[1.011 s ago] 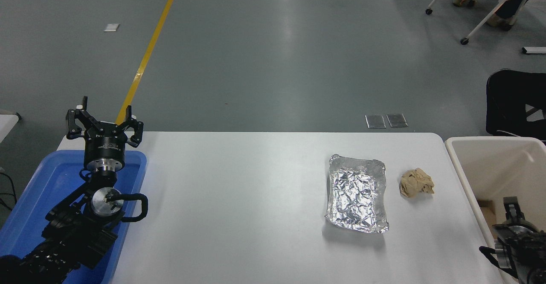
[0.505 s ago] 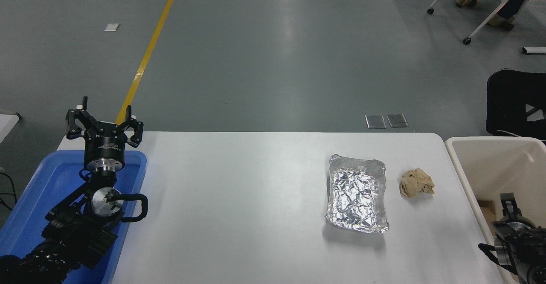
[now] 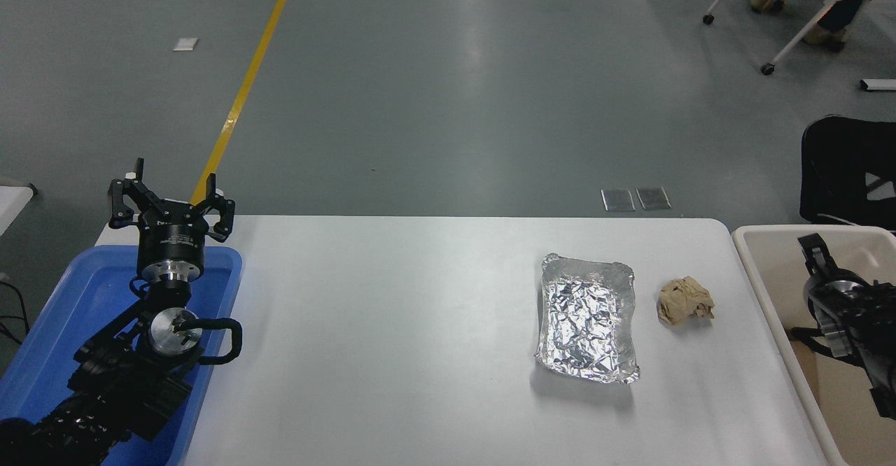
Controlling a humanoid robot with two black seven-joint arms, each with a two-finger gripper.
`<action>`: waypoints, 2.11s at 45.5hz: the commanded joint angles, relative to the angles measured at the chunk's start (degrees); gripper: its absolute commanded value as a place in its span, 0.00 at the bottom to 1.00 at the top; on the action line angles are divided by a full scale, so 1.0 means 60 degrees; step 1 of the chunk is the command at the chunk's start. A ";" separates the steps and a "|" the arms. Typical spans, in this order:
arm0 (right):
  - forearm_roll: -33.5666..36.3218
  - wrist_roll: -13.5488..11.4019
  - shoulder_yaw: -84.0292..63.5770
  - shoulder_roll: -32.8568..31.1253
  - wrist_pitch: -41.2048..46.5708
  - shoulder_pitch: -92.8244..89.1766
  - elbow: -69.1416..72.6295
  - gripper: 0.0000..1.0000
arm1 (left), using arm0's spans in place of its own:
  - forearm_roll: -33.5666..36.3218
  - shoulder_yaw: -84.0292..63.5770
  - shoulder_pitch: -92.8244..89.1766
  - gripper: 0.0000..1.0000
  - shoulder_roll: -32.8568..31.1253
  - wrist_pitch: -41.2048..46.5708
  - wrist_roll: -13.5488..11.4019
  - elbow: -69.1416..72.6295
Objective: Pick up foil plate and place in dustbin
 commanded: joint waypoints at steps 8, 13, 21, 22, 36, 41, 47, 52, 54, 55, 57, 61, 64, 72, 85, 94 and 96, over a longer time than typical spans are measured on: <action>0.0125 -0.0007 -0.6200 -0.0031 0.0172 0.5998 0.6271 1.00 | 0.0014 0.0002 0.0001 0.99 0.0002 -0.0003 0.0000 0.0000; -0.0065 -0.0007 -0.6406 -0.0045 0.0303 0.7317 0.7781 1.00 | 0.0014 0.0001 0.0001 0.99 0.0002 -0.0003 0.0000 -0.0015; -0.0884 0.0124 -0.6904 -0.0133 0.2660 0.8943 0.8675 1.00 | 0.0014 0.0001 0.0001 0.99 0.0002 -0.0003 0.0000 0.0000; -0.1030 0.0139 -0.6904 -0.0206 0.2880 0.9119 0.8822 1.00 | 0.0014 0.0001 0.0001 0.99 0.0002 -0.0003 0.0000 0.0000; -0.3610 0.0739 -0.6904 -0.1583 0.5736 1.3483 1.2190 1.00 | 0.0014 0.0002 0.0001 0.99 0.0002 -0.0047 0.0015 0.0000; -0.3639 0.0769 -0.6904 -0.1846 0.6996 1.4568 1.2704 1.00 | 0.0014 0.0016 0.0001 0.99 0.0002 -0.0047 0.0015 -0.0015; -0.3654 0.0769 -0.6889 -0.2198 0.8519 1.5565 1.2866 1.00 | 0.0028 0.0016 0.0001 0.99 0.0002 -0.0047 0.0015 -0.0015; -0.3683 0.0784 -0.6889 -0.2477 0.8874 1.6107 1.2925 1.00 | 0.0028 0.0016 0.0001 0.99 0.0002 -0.0047 0.0015 -0.0015; -0.3727 0.0784 -0.6889 -0.2550 0.8874 1.6196 1.2925 1.00 | 0.0014 0.0016 0.0001 0.99 0.0002 -0.0047 0.0015 0.0000; -0.3727 0.0784 -0.6889 -0.2565 0.8874 1.6211 1.2925 1.00 | 0.0028 0.0016 0.0016 0.99 0.0002 -0.0047 0.0015 -0.0015; -0.3727 0.0769 -0.6889 -0.2609 0.8874 1.6211 1.2925 1.00 | 0.0028 0.0016 0.0001 0.99 0.0002 -0.0047 0.0015 -0.0015; -0.3727 0.0769 -0.6919 -0.2624 0.8874 1.6211 1.3012 1.00 | 0.0028 0.0016 0.0001 0.99 0.0002 -0.0047 0.0015 -0.0015; -0.3742 0.0769 -0.6919 -0.2624 0.8874 1.6196 1.3057 1.00 | 0.0028 0.0016 0.0001 0.99 0.0002 -0.0047 0.0015 -0.0015; -0.3947 0.0710 -0.6904 -0.2521 0.8874 1.5627 1.2940 1.00 | 0.0028 0.0016 0.0016 0.99 0.0002 -0.0062 0.0015 0.0000; -0.4020 0.0666 -0.6919 -0.1848 0.6034 1.2771 1.2530 1.00 | 0.0028 0.0016 0.0001 0.99 0.0002 -0.0047 0.0015 -0.0015; -0.3874 0.0666 -0.6670 -0.1145 0.4408 1.0676 1.2237 1.00 | 0.0028 0.0016 0.0001 0.99 0.0002 -0.0047 0.0015 0.0000; -0.3874 0.0666 -0.6495 -0.0925 0.3997 1.0046 1.2105 1.00 | 0.0028 0.0016 0.0001 0.99 0.0002 -0.0048 0.0015 -0.0015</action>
